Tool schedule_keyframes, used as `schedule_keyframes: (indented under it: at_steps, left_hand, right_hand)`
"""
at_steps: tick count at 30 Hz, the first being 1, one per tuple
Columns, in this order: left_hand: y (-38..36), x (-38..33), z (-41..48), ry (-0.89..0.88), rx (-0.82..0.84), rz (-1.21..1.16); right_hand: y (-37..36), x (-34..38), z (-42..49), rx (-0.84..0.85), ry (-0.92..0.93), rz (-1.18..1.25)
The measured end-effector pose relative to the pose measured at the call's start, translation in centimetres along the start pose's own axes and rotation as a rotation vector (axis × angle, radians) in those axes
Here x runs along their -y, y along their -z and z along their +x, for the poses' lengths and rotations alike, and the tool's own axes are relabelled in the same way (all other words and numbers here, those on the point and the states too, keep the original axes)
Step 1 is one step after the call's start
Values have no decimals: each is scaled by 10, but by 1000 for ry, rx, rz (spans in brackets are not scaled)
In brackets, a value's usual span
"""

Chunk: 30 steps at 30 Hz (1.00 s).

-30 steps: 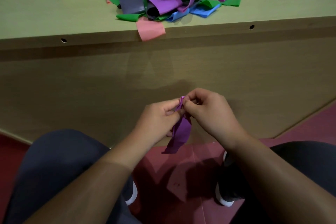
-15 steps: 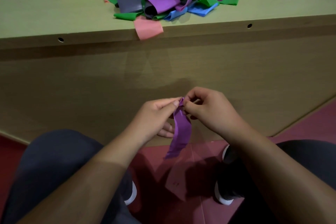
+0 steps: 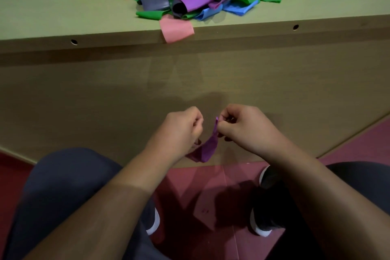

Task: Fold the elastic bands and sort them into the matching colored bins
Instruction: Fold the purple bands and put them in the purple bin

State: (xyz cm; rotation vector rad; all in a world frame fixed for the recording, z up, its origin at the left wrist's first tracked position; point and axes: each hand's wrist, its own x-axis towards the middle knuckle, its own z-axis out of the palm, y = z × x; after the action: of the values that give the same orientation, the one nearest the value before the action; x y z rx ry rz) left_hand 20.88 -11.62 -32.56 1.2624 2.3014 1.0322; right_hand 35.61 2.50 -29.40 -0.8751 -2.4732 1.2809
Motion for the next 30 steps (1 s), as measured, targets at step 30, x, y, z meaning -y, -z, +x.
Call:
schedule_keyframes:
  at_steps: [30]
  left_hand:
    - [1, -27, -7, 324, 9, -600]
  right_hand:
    - [-5, -9, -1, 144, 38, 75]
